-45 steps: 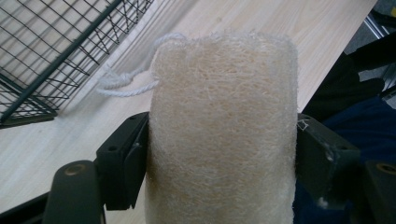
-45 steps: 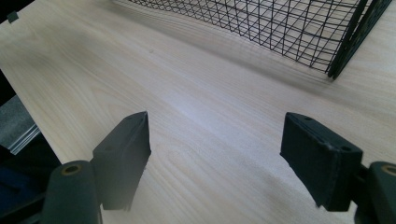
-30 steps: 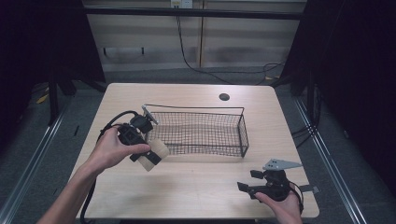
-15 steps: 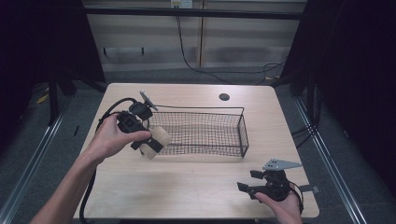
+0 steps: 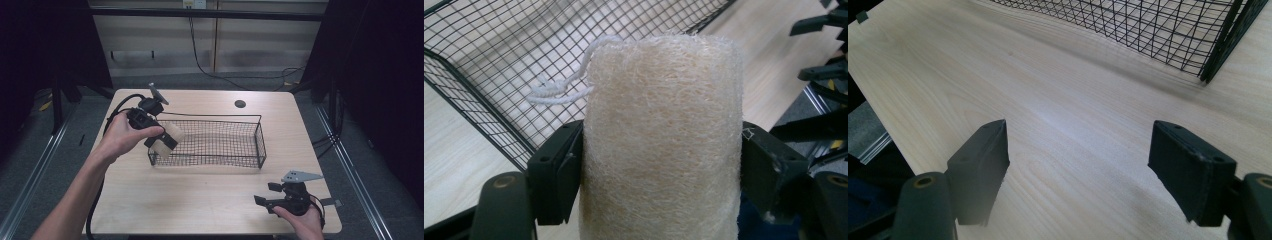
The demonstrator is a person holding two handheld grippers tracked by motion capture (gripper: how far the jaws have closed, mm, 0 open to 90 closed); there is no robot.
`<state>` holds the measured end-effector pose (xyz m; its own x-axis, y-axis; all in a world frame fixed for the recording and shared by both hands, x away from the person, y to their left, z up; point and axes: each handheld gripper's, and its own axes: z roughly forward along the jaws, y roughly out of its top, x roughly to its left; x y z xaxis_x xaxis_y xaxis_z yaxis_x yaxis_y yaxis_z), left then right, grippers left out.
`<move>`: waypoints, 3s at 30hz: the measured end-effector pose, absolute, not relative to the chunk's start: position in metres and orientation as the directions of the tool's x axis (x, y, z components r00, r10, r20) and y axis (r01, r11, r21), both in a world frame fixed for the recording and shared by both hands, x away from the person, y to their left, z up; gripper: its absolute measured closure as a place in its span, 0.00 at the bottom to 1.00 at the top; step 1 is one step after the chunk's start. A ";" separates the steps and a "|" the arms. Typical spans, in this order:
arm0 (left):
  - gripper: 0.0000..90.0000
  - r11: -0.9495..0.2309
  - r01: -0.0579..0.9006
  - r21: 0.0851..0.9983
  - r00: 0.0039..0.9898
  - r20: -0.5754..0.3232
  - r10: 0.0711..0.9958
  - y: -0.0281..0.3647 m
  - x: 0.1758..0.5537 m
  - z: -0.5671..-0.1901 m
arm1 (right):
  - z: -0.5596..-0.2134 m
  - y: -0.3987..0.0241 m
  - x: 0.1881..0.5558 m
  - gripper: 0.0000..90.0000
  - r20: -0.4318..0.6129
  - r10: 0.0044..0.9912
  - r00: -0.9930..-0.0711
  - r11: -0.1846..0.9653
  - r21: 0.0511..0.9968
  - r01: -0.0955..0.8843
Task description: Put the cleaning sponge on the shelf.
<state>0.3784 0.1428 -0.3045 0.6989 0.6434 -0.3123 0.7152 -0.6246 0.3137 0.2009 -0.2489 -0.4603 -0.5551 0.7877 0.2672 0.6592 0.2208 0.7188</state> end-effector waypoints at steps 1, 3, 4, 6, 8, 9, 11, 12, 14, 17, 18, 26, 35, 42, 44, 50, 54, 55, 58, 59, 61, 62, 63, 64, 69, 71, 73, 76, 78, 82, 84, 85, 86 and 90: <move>0.29 -0.621 0.722 0.306 0.692 -0.311 0.652 0.142 0.380 -0.305 | -0.460 -0.249 0.201 0.27 0.267 0.788 -0.555 0.221 0.719 0.659; 0.29 -0.610 0.731 0.306 0.682 -0.309 0.663 0.141 0.383 -0.306 | -0.460 -0.249 0.201 0.27 0.267 0.787 -0.556 0.221 0.719 0.659; 0.29 -0.603 0.737 0.303 0.675 -0.308 0.670 0.139 0.386 -0.306 | -0.460 -0.249 0.201 0.27 0.268 0.787 -0.556 0.221 0.719 0.659; 0.29 -0.602 0.739 0.302 0.673 -0.304 0.674 0.138 0.387 -0.306 | -0.460 -0.249 0.201 0.27 0.268 0.787 -0.556 0.221 0.719 0.660; 0.29 -0.597 0.746 0.296 0.666 -0.302 0.682 0.137 0.389 -0.306 | -0.460 -0.249 0.201 0.27 0.268 0.786 -0.556 0.220 0.720 0.658; 0.29 -0.594 0.749 0.294 0.662 -0.296 0.689 0.137 0.390 -0.305 | -0.460 -0.249 0.201 0.27 0.268 0.786 -0.557 0.221 0.720 0.658; 0.29 -0.578 0.760 0.298 0.649 -0.300 0.699 0.137 0.392 -0.304 | -0.460 -0.249 0.201 0.27 0.266 0.786 -0.558 0.223 0.720 0.657; 0.29 -0.575 0.762 0.298 0.647 -0.297 0.703 0.136 0.393 -0.303 | -0.460 -0.249 0.201 0.27 0.266 0.786 -0.558 0.224 0.719 0.658; 0.29 -0.570 0.766 0.296 0.641 -0.288 0.711 0.135 0.395 -0.303 | -0.460 -0.249 0.201 0.27 0.266 0.784 -0.561 0.226 0.720 0.656; 0.29 -0.561 0.772 0.299 0.634 -0.295 0.715 0.134 0.398 -0.303 | -0.460 -0.249 0.201 0.27 0.266 0.784 -0.561 0.226 0.720 0.657; 0.29 -0.558 0.774 0.299 0.631 -0.289 0.720 0.133 0.399 -0.303 | -0.461 -0.249 0.201 0.27 0.265 0.785 -0.560 0.226 0.719 0.657; 0.29 -0.525 0.807 0.271 0.584 -0.226 0.780 0.133 0.408 -0.306 | -0.461 -0.249 0.201 0.27 0.260 0.787 -0.559 0.231 0.716 0.659; 0.29 -0.476 0.847 0.239 0.523 -0.207 0.827 0.129 0.418 -0.316 | -0.461 -0.249 0.201 0.27 0.262 0.786 -0.560 0.232 0.714 0.660; 0.29 -0.393 0.896 0.206 0.429 -0.174 0.886 0.128 0.426 -0.331 | -0.461 -0.248 0.201 0.27 0.262 0.785 -0.561 0.234 0.713 0.661; 0.29 -0.380 0.903 0.198 0.415 -0.180 0.892 0.126 0.428 -0.335 | -0.461 -0.249 0.201 0.27 0.262 0.784 -0.562 0.235 0.714 0.660; 0.29 -0.351 0.919 0.177 0.382 -0.186 0.905 0.120 0.430 -0.343 | -0.461 -0.248 0.201 0.27 0.265 0.785 -0.560 0.233 0.711 0.664; 0.29 -0.328 0.929 0.172 0.357 -0.184 0.916 0.117 0.432 -0.350 | -0.461 -0.249 0.201 0.27 0.265 0.784 -0.561 0.233 0.712 0.662; 0.29 -0.328 0.929 0.172 0.357 -0.184 0.916 0.117 0.432 -0.350 | -0.461 -0.249 0.201 0.27 0.265 0.784 -0.561 0.233 0.712 0.662; 0.29 -0.313 0.938 0.151 0.335 -0.154 0.929 0.116 0.438 -0.362 | -0.461 -0.248 0.200 0.27 0.268 0.781 -0.565 0.233 0.713 0.661; 0.29 -0.313 0.938 0.151 0.335 -0.154 0.929 0.116 0.438 -0.362 | -0.461 -0.248 0.200 0.27 0.268 0.781 -0.565 0.233 0.713 0.661; 0.29 -0.300 0.945 0.130 0.320 -0.178 0.930 0.115 0.440 -0.367 | -0.461 -0.248 0.200 0.27 0.268 0.780 -0.565 0.233 0.713 0.661; 0.29 -0.295 0.947 0.128 0.314 -0.162 0.936 0.114 0.440 -0.371 | -0.461 -0.249 0.201 0.27 0.266 0.780 -0.567 0.235 0.715 0.659; 0.29 -0.295 0.947 0.128 0.314 -0.162 0.936 0.114 0.440 -0.371 | -0.461 -0.249 0.201 0.27 0.266 0.780 -0.567 0.235 0.715 0.659; 0.29 -0.299 0.947 0.120 0.315 -0.155 0.936 0.114 0.440 -0.372 | -0.461 -0.249 0.201 0.27 0.266 0.780 -0.566 0.235 0.714 0.659; 0.29 -0.259 0.961 0.098 0.273 -0.172 0.947 0.112 0.441 -0.381 | -0.461 -0.248 0.201 0.27 0.265 0.781 -0.566 0.237 0.712 0.661; 0.29 -0.243 0.966 0.089 0.255 -0.170 0.952 0.111 0.442 -0.385 | -0.461 -0.248 0.201 0.27 0.263 0.781 -0.566 0.238 0.713 0.660; 0.29 -0.241 0.968 0.074 0.250 -0.155 0.956 0.111 0.442 -0.389 | -0.461 -0.248 0.200 0.27 0.266 0.781 -0.565 0.235 0.713 0.661; 0.29 -0.234 0.970 0.066 0.241 -0.142 0.960 0.110 0.444 -0.396 | -0.461 -0.248 0.201 0.27 0.265 0.781 -0.566 0.238 0.712 0.660; 0.29 -0.218 0.974 0.063 0.225 -0.143 0.964 0.111 0.444 -0.398 | -0.461 -0.248 0.201 0.27 0.265 0.780 -0.568 0.239 0.711 0.661; 0.29 -0.201 0.978 0.053 0.207 -0.137 0.969 0.113 0.445 -0.403 | -0.461 -0.248 0.201 0.27 0.264 0.780 -0.568 0.240 0.712 0.660; 0.29 -0.204 0.978 0.046 0.209 -0.136 0.968 0.114 0.445 -0.404 | -0.461 -0.248 0.201 0.27 0.262 0.780 -0.569 0.241 0.713 0.659; 0.29 -0.198 0.979 0.050 0.203 -0.124 0.971 0.113 0.445 -0.405 | -0.461 -0.248 0.201 0.27 0.263 0.780 -0.569 0.240 0.713 0.659; 0.29 -0.206 0.978 0.042 0.210 -0.134 0.968 0.113 0.446 -0.405 | -0.461 -0.248 0.201 0.27 0.263 0.779 -0.569 0.241 0.713 0.659; 0.29 -0.205 0.978 0.039 0.208 -0.112 0.972 0.113 0.446 -0.409 | -0.461 -0.248 0.201 0.27 0.264 0.779 -0.569 0.240 0.713 0.659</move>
<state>0.4463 0.1133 -0.4089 0.2081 0.9717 -0.1120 0.9780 -0.2050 0.0388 0.2008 -0.2479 -0.4610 -0.5688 0.7790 0.2639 0.6591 0.2397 0.7129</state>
